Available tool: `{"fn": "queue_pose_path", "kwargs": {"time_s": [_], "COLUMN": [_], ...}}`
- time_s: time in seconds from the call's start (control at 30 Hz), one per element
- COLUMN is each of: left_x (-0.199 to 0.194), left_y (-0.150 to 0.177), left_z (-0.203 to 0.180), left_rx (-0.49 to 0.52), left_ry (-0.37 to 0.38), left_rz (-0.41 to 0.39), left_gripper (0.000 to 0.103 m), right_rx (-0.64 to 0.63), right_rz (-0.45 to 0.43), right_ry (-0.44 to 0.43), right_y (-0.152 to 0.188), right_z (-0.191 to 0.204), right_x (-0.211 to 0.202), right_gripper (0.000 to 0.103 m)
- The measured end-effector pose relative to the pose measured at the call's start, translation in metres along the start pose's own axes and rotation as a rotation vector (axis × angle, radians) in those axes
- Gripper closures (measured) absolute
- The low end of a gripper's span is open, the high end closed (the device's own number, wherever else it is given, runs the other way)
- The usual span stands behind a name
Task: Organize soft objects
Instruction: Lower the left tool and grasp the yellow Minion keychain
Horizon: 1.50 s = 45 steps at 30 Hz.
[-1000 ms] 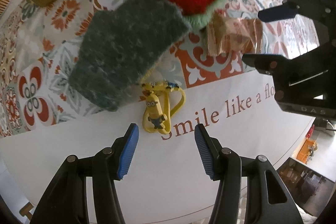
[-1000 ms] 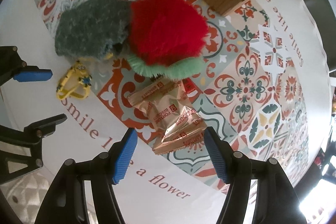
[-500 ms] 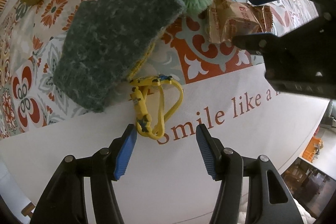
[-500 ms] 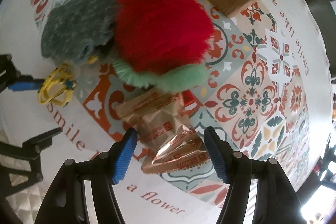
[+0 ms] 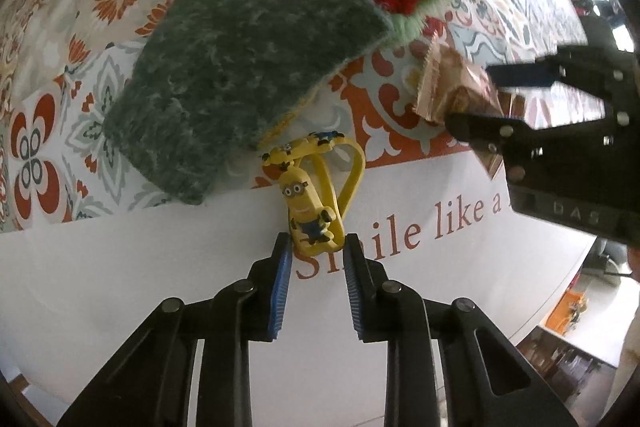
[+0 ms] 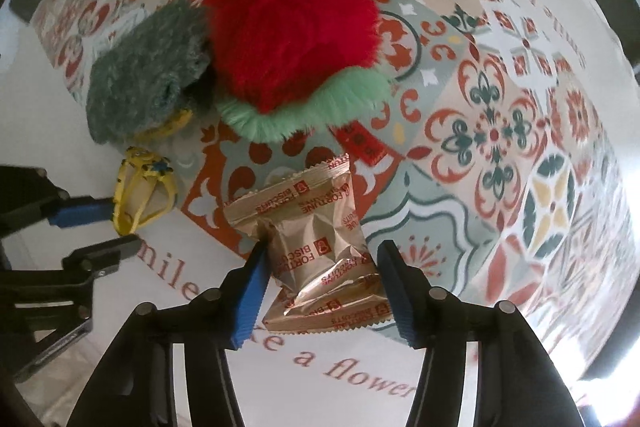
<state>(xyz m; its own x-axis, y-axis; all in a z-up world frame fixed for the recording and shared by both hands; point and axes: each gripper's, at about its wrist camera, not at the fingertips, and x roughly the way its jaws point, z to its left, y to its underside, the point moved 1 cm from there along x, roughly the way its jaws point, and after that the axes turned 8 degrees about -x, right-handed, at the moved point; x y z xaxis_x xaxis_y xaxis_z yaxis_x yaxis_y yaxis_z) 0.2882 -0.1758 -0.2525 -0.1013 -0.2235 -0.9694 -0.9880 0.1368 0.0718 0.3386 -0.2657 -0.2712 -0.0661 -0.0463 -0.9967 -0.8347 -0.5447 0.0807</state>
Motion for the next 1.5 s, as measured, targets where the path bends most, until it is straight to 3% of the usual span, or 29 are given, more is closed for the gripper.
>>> {"fn": "queue_pose_path", "kwargs": {"time_s": [0.23,0.5,0.73,0.9,1.23,1.5], "left_x": [-0.002,-0.024,-0.043,-0.041,-0.06,-0.046], "left_y": [0.02,0.055,0.07,0.07,0.084,0.081], "left_z": [0.03,0.049,0.057,0.055,0.056,0.054], "left_rx": [-0.017,-0.002,0.007,0.009,0.063,0.059], "left_ry": [0.077,0.086,0.099,0.126,0.141,0.144], "left_rz": [-0.064,-0.176,-0.233,-0.215,-0.319,-0.276], "left_gripper": [0.082,0.082,0.082,0.082,0.083,0.083], "right_rx": [0.164,0.3,0.385,0.411,0.412,0.4], "right_rz": [-0.136,-0.24,-0.266,-0.251,-0.28,-0.256], "right_ry": [0.01,0.02,-0.02,-0.048,-0.043,-0.044], "right_y": [0.031,0.075,0.1,0.1,0.111,0.109], "right_z": [-0.001,-0.004,0.01,0.017,0.031,0.037], "right_x": [-0.021,-0.043,-0.045,-0.036,-0.043,-0.037], "right_gripper": [0.05,0.051,0.051,0.051,0.051,0.051]}}
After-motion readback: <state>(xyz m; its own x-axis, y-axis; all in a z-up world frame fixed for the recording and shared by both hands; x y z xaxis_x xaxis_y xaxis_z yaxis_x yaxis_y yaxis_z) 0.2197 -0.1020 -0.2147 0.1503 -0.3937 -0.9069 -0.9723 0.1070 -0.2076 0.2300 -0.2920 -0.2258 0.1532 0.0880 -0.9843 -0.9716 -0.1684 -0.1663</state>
